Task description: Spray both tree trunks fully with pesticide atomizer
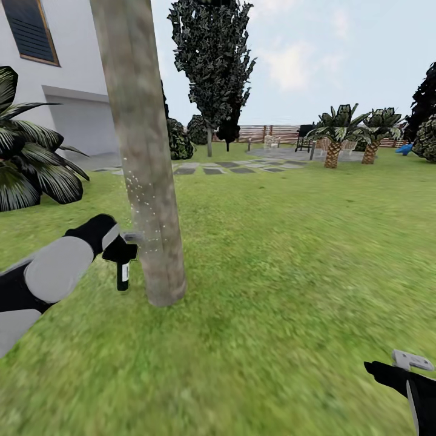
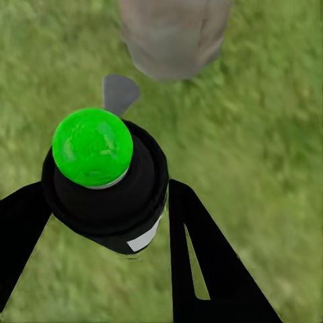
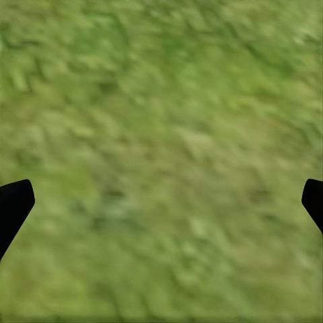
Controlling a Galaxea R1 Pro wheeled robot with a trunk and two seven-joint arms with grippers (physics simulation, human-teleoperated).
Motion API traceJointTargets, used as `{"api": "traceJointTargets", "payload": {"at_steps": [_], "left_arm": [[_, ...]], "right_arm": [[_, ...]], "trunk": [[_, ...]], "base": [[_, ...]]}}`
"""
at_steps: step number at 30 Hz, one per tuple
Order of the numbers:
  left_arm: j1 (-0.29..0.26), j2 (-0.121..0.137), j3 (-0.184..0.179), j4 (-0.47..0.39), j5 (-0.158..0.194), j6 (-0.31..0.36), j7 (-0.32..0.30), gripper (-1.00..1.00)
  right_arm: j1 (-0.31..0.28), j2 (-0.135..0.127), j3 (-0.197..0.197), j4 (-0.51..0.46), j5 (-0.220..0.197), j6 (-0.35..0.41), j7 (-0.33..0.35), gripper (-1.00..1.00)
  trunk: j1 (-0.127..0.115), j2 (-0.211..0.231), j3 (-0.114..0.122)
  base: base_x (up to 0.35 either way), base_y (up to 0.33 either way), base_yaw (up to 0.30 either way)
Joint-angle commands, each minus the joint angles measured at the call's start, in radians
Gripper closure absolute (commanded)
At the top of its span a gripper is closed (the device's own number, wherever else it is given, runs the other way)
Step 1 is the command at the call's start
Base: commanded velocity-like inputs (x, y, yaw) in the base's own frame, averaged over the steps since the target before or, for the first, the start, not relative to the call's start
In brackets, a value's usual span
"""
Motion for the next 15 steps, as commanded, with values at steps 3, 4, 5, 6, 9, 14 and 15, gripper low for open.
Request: {"api": "traceJointTargets", "payload": {"at_steps": [3, 4, 5, 6, 9, 14, 15], "left_arm": [[0.000, 0.013, 0.006, -0.074, -0.008, 0.008, -0.006, 1.00], [0.000, 0.013, 0.006, -0.083, -0.008, 0.008, -0.003, 1.00], [0.000, 0.014, 0.006, -0.093, -0.008, 0.009, 0.002, 1.00], [0.000, 0.015, 0.006, -0.102, -0.008, 0.009, 0.009, 1.00], [0.000, 0.016, 0.006, -0.114, -0.008, 0.010, 0.040, 1.00], [0.043, 0.021, 0.008, -0.110, -0.008, 0.008, 0.057, 1.00], [0.054, 0.022, 0.008, -0.111, -0.008, 0.007, 0.057, 1.00]], "right_arm": [[-0.001, 0.000, -0.003, -0.001, 0.011, 0.003, 0.009, -1.00], [-0.001, 0.000, -0.003, -0.001, 0.011, 0.003, 0.009, -1.00], [-0.001, 0.000, -0.003, -0.001, 0.011, 0.003, 0.009, -1.00], [-0.001, 0.000, -0.003, -0.001, 0.011, 0.003, 0.009, -1.00], [-0.001, 0.000, -0.003, -0.001, 0.011, 0.003, 0.009, -1.00], [-0.001, 0.000, -0.003, -0.002, 0.011, 0.003, 0.009, -1.00], [-0.001, 0.000, -0.003, -0.002, 0.011, 0.003, 0.009, -1.00]], "trunk": [[0.000, 0.000, -0.001], [0.000, 0.000, -0.001], [0.000, 0.000, -0.001], [0.000, 0.000, -0.001], [0.000, 0.000, -0.001], [0.000, 0.000, -0.001], [0.000, 0.000, -0.001]], "base": [[0.000, 0.000, 0.000], [0.000, 0.000, 0.000], [0.000, 0.000, 0.000], [0.000, 0.000, 0.000], [0.000, 0.000, 0.000], [0.000, 0.000, 0.000], [0.000, 0.000, 0.000]]}}
